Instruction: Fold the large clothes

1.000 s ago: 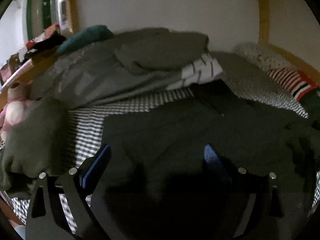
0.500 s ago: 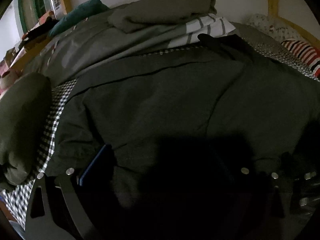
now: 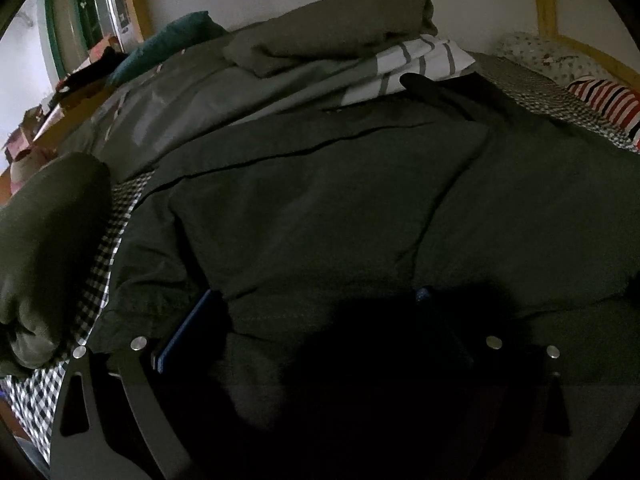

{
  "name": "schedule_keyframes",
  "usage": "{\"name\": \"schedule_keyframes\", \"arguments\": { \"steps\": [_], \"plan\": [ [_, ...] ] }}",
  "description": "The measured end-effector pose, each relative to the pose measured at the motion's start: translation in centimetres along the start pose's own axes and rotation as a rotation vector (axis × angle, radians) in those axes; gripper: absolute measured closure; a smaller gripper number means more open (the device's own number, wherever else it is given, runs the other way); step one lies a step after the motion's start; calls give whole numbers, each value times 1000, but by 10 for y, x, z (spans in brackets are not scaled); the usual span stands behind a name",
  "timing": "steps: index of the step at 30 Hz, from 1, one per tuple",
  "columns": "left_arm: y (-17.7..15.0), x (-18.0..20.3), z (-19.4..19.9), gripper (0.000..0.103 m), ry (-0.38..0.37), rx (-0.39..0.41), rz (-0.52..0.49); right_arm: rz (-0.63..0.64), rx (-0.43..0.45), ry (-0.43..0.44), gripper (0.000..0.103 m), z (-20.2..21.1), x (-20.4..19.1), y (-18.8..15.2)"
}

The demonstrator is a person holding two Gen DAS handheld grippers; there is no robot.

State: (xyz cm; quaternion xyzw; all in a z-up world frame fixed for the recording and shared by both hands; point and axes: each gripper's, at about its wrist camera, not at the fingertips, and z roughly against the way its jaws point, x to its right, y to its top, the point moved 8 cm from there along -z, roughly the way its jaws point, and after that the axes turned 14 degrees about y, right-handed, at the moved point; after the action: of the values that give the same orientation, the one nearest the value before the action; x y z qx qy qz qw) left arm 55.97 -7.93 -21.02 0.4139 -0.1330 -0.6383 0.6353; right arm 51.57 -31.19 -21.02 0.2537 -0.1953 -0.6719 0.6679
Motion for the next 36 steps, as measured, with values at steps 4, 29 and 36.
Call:
{"name": "schedule_keyframes", "arguments": {
  "steps": [4,29,36],
  "plan": [
    [0,-1,1,5,3,-5,-5,-6,4,-16,10,0,-2,-2],
    [0,-3,2,5,16,8,2,4,93,32,8,-3,0,-2],
    [1,-3,1,5,21,8,-2,1,-12,16,7,-9,-12,17]
  ]
}}
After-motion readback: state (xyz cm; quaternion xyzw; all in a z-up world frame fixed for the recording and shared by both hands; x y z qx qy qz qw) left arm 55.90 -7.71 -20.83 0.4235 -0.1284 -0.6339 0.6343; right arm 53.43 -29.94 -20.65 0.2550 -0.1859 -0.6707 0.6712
